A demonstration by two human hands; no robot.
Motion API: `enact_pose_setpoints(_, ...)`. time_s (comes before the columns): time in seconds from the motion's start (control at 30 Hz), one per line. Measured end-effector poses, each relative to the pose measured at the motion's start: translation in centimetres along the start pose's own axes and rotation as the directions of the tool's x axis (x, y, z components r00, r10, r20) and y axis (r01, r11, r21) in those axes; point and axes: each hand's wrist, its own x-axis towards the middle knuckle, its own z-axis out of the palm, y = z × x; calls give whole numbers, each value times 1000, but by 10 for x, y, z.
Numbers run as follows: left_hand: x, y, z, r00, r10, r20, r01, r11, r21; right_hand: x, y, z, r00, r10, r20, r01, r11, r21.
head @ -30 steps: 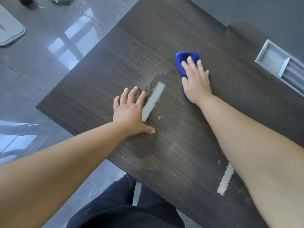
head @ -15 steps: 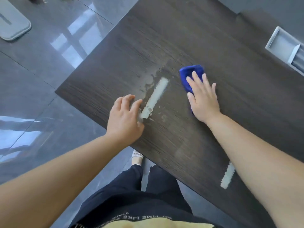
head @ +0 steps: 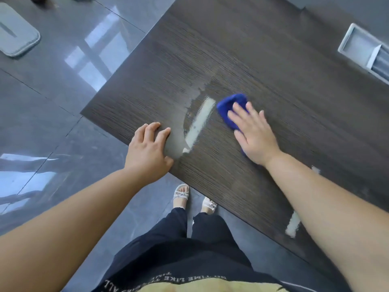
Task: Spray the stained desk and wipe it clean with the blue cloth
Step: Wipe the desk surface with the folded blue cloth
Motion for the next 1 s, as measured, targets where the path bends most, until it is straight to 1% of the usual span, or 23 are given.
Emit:
enact_pose_setpoints(0.03, 1, -1, 0, 1000, 4, 4, -4, 1000, 3, 19, -12, 1, 980, 195, -37, -194, 981, 25)
enact_pose_setpoints(0.07, 1, -1, 0, 1000, 6, 7, -6, 1000, 10, 36, -29, 4, 930, 360, -79, -357, 933, 41)
enact_pose_setpoints(0.1, 2, -1, 1, 1000, 4, 11, -4, 1000, 15, 49, -50, 9, 883, 458, -100, -455, 889, 47)
enact_pose_setpoints(0.13, 2, 0, 0, 1000, 3, 15, -4, 1000, 19, 54, -72, 16, 871, 478, -116, -475, 879, 51)
enact_pose_setpoints(0.17, 1, 0, 1, 1000, -4, 14, 3, 1000, 14, 53, -92, 25, 904, 409, -122, -406, 912, 52)
enact_pose_setpoints(0.2, 1, 1, 1, 1000, -5, 14, 5, 1000, 9, 43, -106, 31, 954, 278, -111, -275, 960, 42)
enact_pose_setpoints(0.27, 2, -1, 0, 1000, 2, 15, -2, 1000, 5, 15, -113, 36, 998, -50, -40, 50, 999, 10)
enact_pose_setpoints(0.33, 0, -2, -1, 999, 14, 42, -15, 1000, 25, 2, -86, 25, 951, -305, 55, 305, 952, 5)
enact_pose_setpoints(0.37, 0, -2, -1, 998, 21, 58, -23, 999, 37, 5, -67, 17, 925, -371, 80, 373, 928, -10)
enact_pose_setpoints(0.4, 0, -1, -2, 997, 24, 76, -28, 998, 48, 13, -47, 10, 923, -377, 77, 381, 924, -36)
enact_pose_setpoints(0.43, 1, -1, -3, 996, 24, 90, -29, 998, 54, 27, -32, 4, 949, -308, 71, 311, 949, -49)
enact_pose_setpoints(0.5, 1, 1, -4, 994, 19, 106, -27, 997, 69, 62, -18, -5, 999, 34, 41, -33, 999, -23)
enact_pose_setpoints(0.57, 1, 3, -4, 994, 16, 104, -24, 997, 75, 93, -30, -6, 935, 354, -24, -354, 935, -6)
enact_pose_setpoints(0.6, 2, 4, -4, 994, 16, 105, -23, 998, 66, 103, -44, -3, 900, 433, -50, -434, 901, -11)
enact_pose_setpoints(0.63, 1, 4, -4, 995, 14, 102, -18, 999, 44, 107, -59, 2, 890, 452, -52, -454, 891, -18)
enact_pose_setpoints(0.7, 1, 0, -7, 999, 0, 54, 2, 999, -37, 98, -86, 16, 945, 324, -37, -325, 946, -22)
enact_pose_setpoints(0.77, 3, -5, -11, 998, -48, -39, 41, 986, -161, 62, -100, 24, 999, 38, -12, -38, 999, 8)
enact_pose_setpoints(0.8, 3, -8, -12, 994, -76, -80, 57, 974, -218, 39, -99, 25, 992, -124, 15, 124, 992, 8)
enact_pose_setpoints(0.87, 4, -10, -12, 988, -93, -122, 55, 957, -285, 2, -75, 19, 926, -364, 96, 364, 931, 15)
enact_pose_setpoints(0.9, 3, -9, -10, 989, -79, -125, 39, 956, -291, -9, -55, 15, 902, -420, 104, 422, 906, -2)
enact_pose_setpoints(0.93, 2, -8, -8, 990, -58, -130, 19, 958, -288, -13, -37, 11, 908, -410, 91, 413, 910, -27)
enact_pose_setpoints(0.97, 1, -7, -5, 989, -44, -140, 2, 959, -282, -11, -26, 7, 943, -326, 69, 329, 944, -36)
enact_pose_setpoints(1.0, -1, -6, -2, 989, -42, -145, 0, 960, -279, -5, -24, 6, 984, -174, 38, 175, 984, -22)
